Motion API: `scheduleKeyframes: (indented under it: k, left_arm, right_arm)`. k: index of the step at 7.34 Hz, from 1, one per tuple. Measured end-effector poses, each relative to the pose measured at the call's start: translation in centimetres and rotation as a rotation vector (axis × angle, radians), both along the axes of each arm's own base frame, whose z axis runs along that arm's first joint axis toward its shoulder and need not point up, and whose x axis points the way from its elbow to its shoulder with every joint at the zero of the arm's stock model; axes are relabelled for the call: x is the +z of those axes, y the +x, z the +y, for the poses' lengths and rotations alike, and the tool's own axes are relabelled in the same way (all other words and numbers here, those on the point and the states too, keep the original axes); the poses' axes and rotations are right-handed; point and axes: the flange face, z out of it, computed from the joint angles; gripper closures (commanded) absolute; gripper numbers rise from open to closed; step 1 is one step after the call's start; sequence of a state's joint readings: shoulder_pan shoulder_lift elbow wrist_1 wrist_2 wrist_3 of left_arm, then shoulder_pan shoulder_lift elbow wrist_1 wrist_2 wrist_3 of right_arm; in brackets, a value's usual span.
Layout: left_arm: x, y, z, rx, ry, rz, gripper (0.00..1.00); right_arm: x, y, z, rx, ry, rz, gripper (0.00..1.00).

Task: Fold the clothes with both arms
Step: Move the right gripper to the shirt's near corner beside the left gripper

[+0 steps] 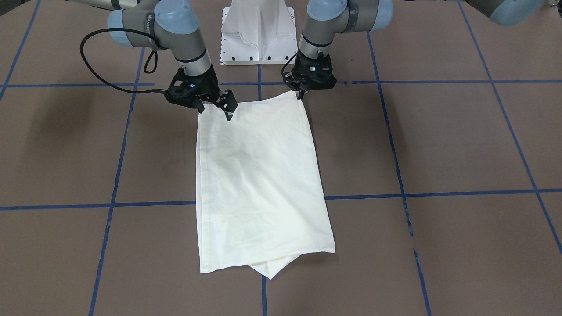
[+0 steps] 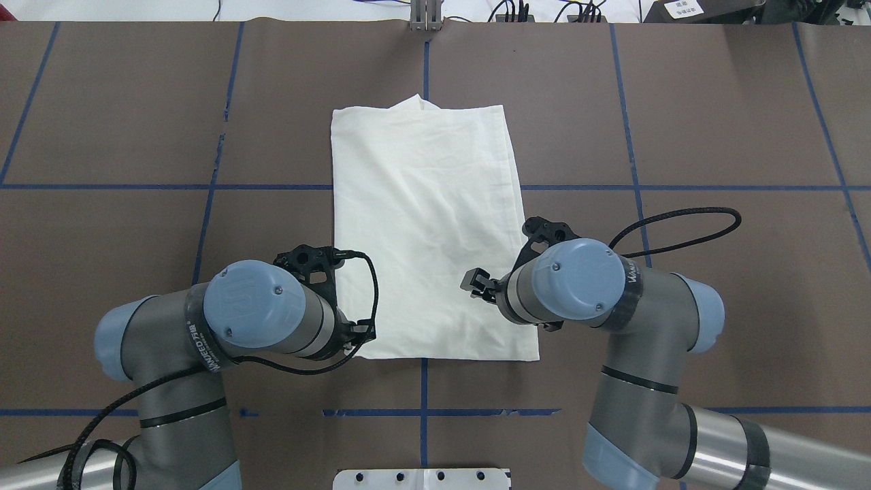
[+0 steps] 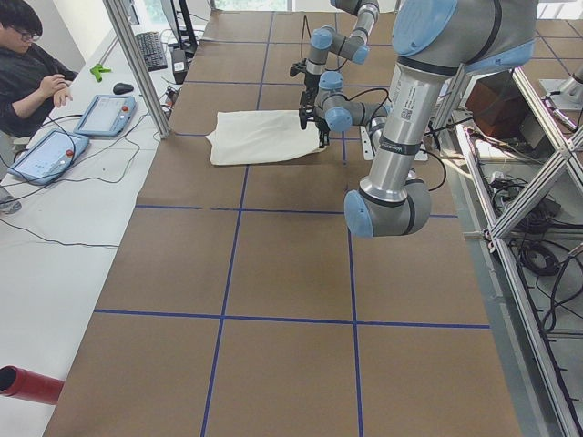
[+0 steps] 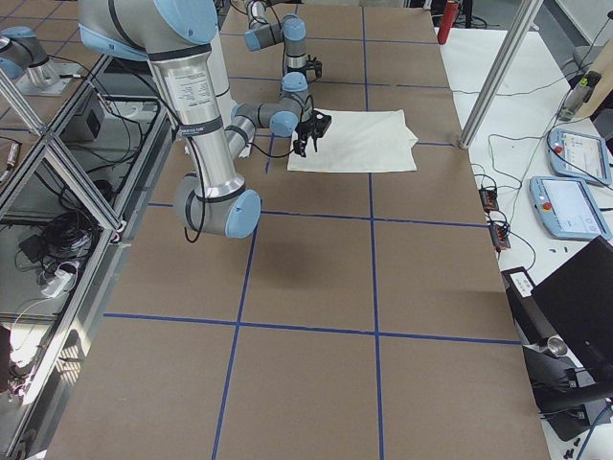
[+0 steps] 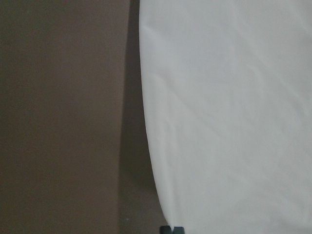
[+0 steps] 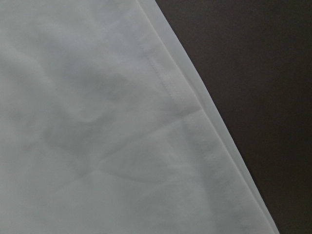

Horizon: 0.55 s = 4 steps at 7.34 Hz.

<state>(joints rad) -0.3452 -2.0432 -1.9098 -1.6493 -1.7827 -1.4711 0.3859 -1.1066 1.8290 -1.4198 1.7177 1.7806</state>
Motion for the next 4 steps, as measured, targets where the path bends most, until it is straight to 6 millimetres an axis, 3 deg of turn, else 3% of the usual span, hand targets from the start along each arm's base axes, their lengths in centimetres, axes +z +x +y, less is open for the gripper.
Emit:
scheduleKeyframes:
  k: [2,4]
  left_arm:
    - [0.1,0.1,0.0,0.000,-0.001,-0.001,1.00]
    - [0.0,0.2,0.0,0.001,0.000,0.000,1.00]
  right_arm:
    - [-1.4,-2.5,0.0,0.035,-0.067,0.025,0.00]
    - [-1.3,-4.1,1.2,0.060,-0.133,0.046,0.00]
